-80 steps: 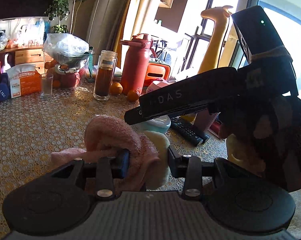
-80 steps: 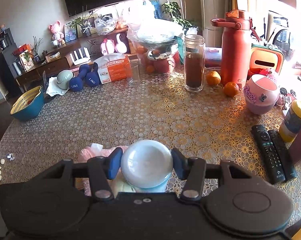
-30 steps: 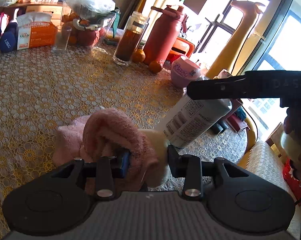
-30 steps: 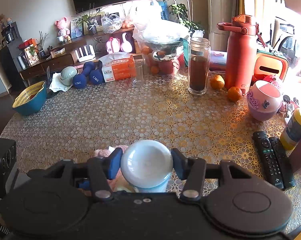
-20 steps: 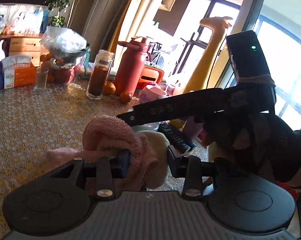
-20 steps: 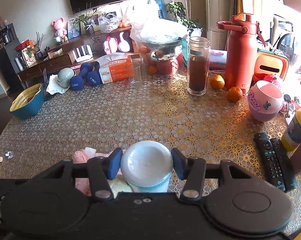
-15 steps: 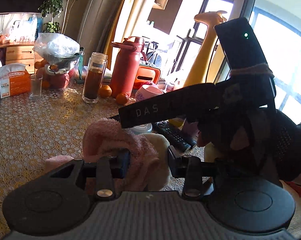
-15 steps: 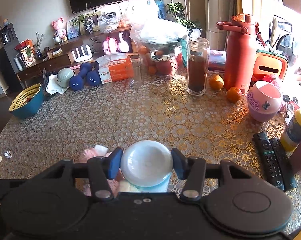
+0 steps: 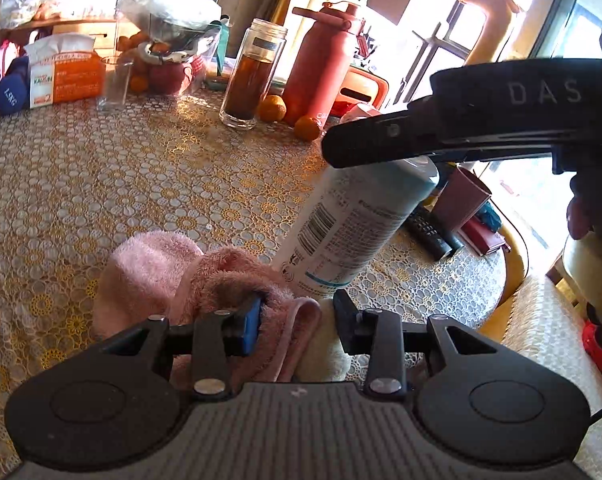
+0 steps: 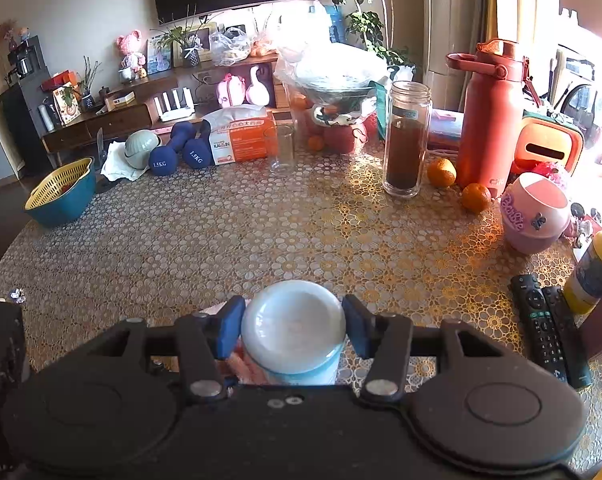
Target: Organize objects
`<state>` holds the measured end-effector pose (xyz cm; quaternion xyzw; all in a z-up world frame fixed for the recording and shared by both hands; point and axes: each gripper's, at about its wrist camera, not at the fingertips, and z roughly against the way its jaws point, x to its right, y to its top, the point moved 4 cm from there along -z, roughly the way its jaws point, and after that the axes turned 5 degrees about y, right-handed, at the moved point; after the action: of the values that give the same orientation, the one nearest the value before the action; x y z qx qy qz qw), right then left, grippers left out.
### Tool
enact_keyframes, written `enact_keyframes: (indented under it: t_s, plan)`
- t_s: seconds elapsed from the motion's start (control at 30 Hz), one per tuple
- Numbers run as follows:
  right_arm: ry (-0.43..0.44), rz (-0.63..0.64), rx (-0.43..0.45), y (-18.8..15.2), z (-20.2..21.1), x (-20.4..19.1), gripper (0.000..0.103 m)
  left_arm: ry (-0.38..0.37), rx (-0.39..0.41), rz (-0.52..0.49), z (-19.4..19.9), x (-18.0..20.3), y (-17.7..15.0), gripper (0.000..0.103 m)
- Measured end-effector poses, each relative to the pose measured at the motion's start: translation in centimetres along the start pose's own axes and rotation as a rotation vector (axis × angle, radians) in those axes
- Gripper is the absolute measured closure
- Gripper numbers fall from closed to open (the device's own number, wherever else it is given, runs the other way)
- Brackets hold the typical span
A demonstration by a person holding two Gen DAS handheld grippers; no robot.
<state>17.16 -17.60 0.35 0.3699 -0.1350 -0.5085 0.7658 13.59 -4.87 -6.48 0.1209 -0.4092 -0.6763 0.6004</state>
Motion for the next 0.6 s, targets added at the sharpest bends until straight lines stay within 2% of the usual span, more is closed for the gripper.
enact_keyframes:
  t_s: [0.13, 0.2, 0.37, 0.4, 0.53, 0.6]
  plan:
    - [0.008, -0.023, 0.003, 0.1, 0.1, 0.6, 0.051, -0.023, 0.021, 0.054, 0.9, -1.2, 0.3, 0.069]
    - [0.012, -0.03, 0.005, 0.1, 0.1, 0.8, 0.051, -0.023, 0.061, 0.065, 1.8, -1.8, 0.9, 0.071]
    - [0.018, -0.046, 0.009, 0.1, 0.2, 1.3, 0.051, 0.075, 0.146, 0.038, 3.6, -3.9, 2.6, 0.073]
    - [0.019, -0.047, 0.009, 0.1, 0.2, 1.3, 0.051, 0.1, 0.148, 0.028, 3.6, -4.5, 2.7, 0.073]
    - [0.02, -0.042, 0.011, 0.0, 0.3, 1.3, 0.051, 0.11, 0.077, 0.062, 2.5, -6.5, 1.8, 0.072]
    - [0.02, -0.042, 0.012, 0.0, 0.3, 1.2, 0.051, 0.082, 0.07, 0.092, 2.7, -6.8, 1.3, 0.072]
